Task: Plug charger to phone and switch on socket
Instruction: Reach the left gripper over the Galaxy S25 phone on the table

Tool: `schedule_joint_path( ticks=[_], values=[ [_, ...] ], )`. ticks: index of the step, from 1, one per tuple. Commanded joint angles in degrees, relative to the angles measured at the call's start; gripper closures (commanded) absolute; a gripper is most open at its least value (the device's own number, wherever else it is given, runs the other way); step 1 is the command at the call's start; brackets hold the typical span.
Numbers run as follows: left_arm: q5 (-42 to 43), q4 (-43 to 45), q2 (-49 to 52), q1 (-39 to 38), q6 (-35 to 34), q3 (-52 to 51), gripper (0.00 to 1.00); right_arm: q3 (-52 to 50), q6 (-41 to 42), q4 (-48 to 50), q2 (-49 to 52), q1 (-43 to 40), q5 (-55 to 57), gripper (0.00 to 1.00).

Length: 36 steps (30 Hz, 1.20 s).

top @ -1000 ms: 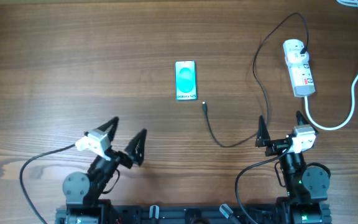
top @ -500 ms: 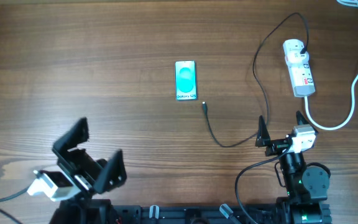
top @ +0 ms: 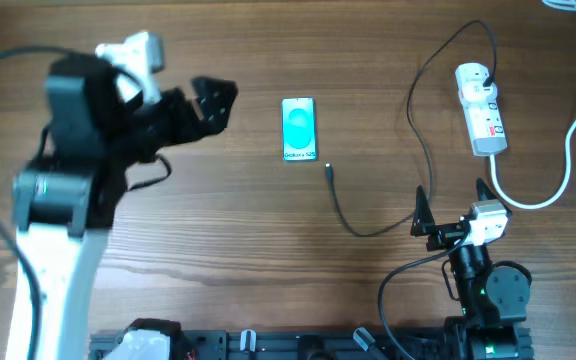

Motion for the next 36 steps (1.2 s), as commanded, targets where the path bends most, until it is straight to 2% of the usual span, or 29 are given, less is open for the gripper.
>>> schedule_joint_path(
  ticks=[1,3,7,10,13,16,18,27,34,36],
  values=[
    [-17.7,-16.6,15.0,-5.8,-2.1,19.2,0.01,0.0,0.5,0.2,-0.3,0.1,0.9,0.0],
    [-23.8,-23.8,23.5,-8.9,-3.7,27.3,0.0,0.0,0.5,0.2,-0.3,0.1,0.9,0.0],
    [-22.9,-19.5,33.4,-14.4,-3.7,28.3,0.0,0.0,0.5,0.2,-0.3,0.1,0.9,0.0],
    [-17.9,-16.1,38.2,-17.0,-5.3,28.3,0.0,0.0,0.5,0.2,-0.3,0.1,0.9,0.0],
    [-21.6,-14.8,42.9,-19.2,-10.6,28.3,0.0,0.0,0.5,0.2,-0.3,0.1,0.9,0.0],
    [-22.9,-14.0,48.6,-21.2,-10.3,28.3,0.0,0.0,0.5,0.2,-0.3,0.1,0.9,0.0],
    [-27.2,-14.2,51.2,-22.3,-12.3,28.3,0.0,0.0,0.5,0.2,-0.3,0.1,0.9,0.0],
    [-27.6,-12.6,54.3,-22.5,-12.6,28.1,0.0,0.0,0.5,0.2,-0.3,0.1,0.9,0.0],
    [-27.7,-5.4,54.3,-22.4,-12.0,21.9,0.0,0.0,0.5,0.2,-0.3,0.1,0.9,0.0],
    [-25.0,-0.5,54.4,-21.7,-7.1,19.5,0.0,0.0,0.5,0.2,-0.3,0.1,0.9,0.0]
  ],
)
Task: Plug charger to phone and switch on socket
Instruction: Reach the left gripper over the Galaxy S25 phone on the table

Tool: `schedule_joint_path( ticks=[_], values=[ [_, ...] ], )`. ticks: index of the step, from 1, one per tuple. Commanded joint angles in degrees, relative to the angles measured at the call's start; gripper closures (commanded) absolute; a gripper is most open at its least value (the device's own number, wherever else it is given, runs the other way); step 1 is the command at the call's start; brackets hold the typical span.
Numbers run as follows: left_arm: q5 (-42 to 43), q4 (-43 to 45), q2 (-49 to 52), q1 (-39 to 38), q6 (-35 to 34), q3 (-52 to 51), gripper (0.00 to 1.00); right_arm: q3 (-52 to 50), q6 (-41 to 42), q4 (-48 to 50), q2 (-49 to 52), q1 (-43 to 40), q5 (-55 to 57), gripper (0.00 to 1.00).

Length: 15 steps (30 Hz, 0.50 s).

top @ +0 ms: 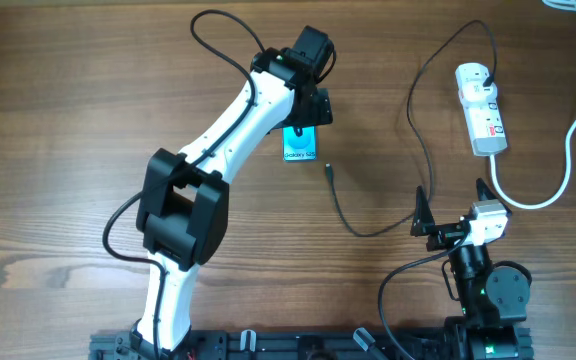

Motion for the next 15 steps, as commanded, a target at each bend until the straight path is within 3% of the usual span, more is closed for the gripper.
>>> schedule_joint_path(
  ticks=[1,5,15],
  values=[
    [3.0,6.1,0.9,0.9,5.6,-4.1,0.0,0.0,0.5,0.2,-0.3,0.1,0.9,0.0],
    [-1.9,7.4,1.1,0.1,5.7,-5.7,0.0,0.0,0.5,0.2,-0.3,0.1,0.9,0.0],
    [-2.1,9.2,5.7,-1.7,5.5,-5.7,0.0,0.0,0.5,0.2,-0.3,0.1,0.9,0.0]
  ],
)
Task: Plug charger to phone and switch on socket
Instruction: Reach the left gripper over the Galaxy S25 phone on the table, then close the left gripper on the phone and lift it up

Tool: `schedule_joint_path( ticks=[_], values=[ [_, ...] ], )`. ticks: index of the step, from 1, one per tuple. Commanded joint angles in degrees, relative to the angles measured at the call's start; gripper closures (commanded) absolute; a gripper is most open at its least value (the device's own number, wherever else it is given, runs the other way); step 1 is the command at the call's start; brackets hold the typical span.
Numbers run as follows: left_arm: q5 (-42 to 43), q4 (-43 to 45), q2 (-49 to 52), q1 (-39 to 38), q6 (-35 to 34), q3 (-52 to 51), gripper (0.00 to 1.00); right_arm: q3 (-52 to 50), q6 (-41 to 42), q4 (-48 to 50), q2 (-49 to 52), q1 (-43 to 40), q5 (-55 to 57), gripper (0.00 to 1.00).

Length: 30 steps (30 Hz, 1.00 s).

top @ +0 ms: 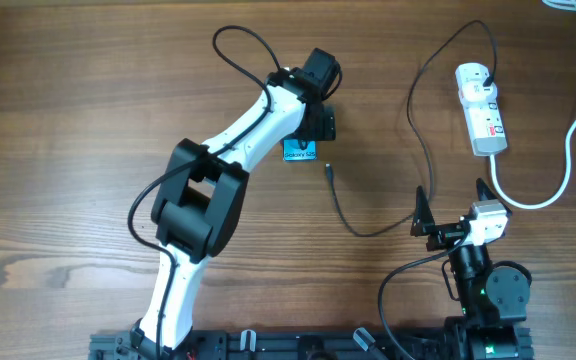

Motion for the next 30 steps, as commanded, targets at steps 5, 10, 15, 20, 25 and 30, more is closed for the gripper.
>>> schedule_joint_path(
  ticks=[5,10,15,20,25,30],
  values=[
    [-1.1,0.9,2.1,-0.5,0.4,-0.4,0.0,0.0,0.5,0.2,-0.3,0.1,0.9,0.0],
    [-1.1,0.4,4.5,-0.5,0.4,-0.4,0.0,0.0,0.5,0.2,-0.3,0.1,0.9,0.0],
    [-1.1,0.2,4.5,-0.5,0.4,-0.5,0.0,0.0,0.5,0.2,-0.3,0.1,0.9,0.0],
    [-1.2,0.2,4.5,-0.5,0.4,-0.7,0.08,0.0,0.5,0.2,-0.3,0.1,0.9,0.0],
    [-1.2,0.7,4.5,-0.5,0.4,-0.7,0.16,0.0,0.5,0.2,-0.3,0.1,0.9,0.0],
    [-1.2,1.1,4.5,-0.5,0.4,-0.7,0.25,0.0,0.5,0.2,-0.3,0.1,0.9,0.0]
  ],
)
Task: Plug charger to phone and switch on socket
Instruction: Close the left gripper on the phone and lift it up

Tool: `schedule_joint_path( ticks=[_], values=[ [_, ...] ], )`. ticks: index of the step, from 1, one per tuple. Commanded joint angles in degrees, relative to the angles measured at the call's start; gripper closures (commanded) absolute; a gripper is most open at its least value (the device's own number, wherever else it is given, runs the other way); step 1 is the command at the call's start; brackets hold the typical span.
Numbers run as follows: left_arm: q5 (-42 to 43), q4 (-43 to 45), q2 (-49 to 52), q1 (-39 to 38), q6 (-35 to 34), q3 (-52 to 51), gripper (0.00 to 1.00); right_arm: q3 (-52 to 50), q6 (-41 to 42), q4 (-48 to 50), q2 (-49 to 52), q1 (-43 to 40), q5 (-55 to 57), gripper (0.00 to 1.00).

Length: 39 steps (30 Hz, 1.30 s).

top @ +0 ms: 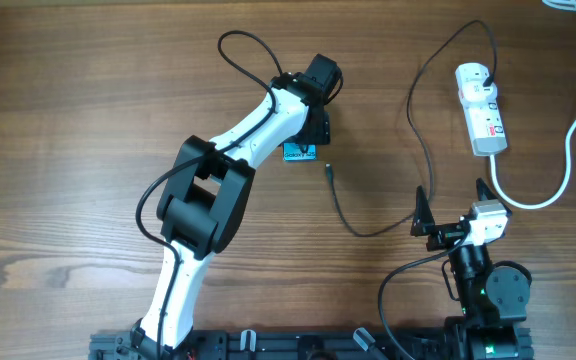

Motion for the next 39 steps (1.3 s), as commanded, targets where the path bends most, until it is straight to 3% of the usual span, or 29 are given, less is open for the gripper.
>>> schedule_joint_path(
  ticks=[1,5,12,16,21,25,27,35,39],
  values=[
    [-0.5,0.1,2.2,-0.2,0.0,-0.6,0.27,0.0,0.5,0.2,-0.3,0.1,0.9,0.0],
    [-0.5,0.1,2.2,-0.2,0.0,-0.6,0.36,0.0,0.5,0.2,-0.3,0.1,0.9,0.0],
    [0.1,-0.6,0.9,0.0,0.0,-0.5,0.32,0.0,0.5,0.2,-0.3,0.1,0.9,0.0],
    [7.7,-1.0,-3.3,2.1,-3.3,-0.5,0.33,0.0,0.5,0.2,-0.3,0.1,0.9,0.0],
    [29.3,-2.1,-5.6,7.8,-4.1,-0.5,0.34,0.0,0.5,0.2,-0.3,0.1,0.9,0.0],
    [54.6,-2.1,-5.6,13.9,-4.5,-0.5,0.34,0.0,0.5,0.2,-0.3,0.1,0.9,0.0],
    [64.8,-2.1,-5.6,17.2,-8.6,-0.5,0.34,0.0,0.5,0.2,-0.3,0.1,0.9,0.0],
    [83.1,-2.1,-5.6,25.8,-19.3,-0.5,0.34,0.0,0.5,0.2,-0.3,0.1,0.9,0.0],
    [85.9,-2.1,-5.6,27.3,-19.5,-0.5,0.34,0.0,0.3,0.2,-0.3,0.1,1.0,0.0]
  ],
)
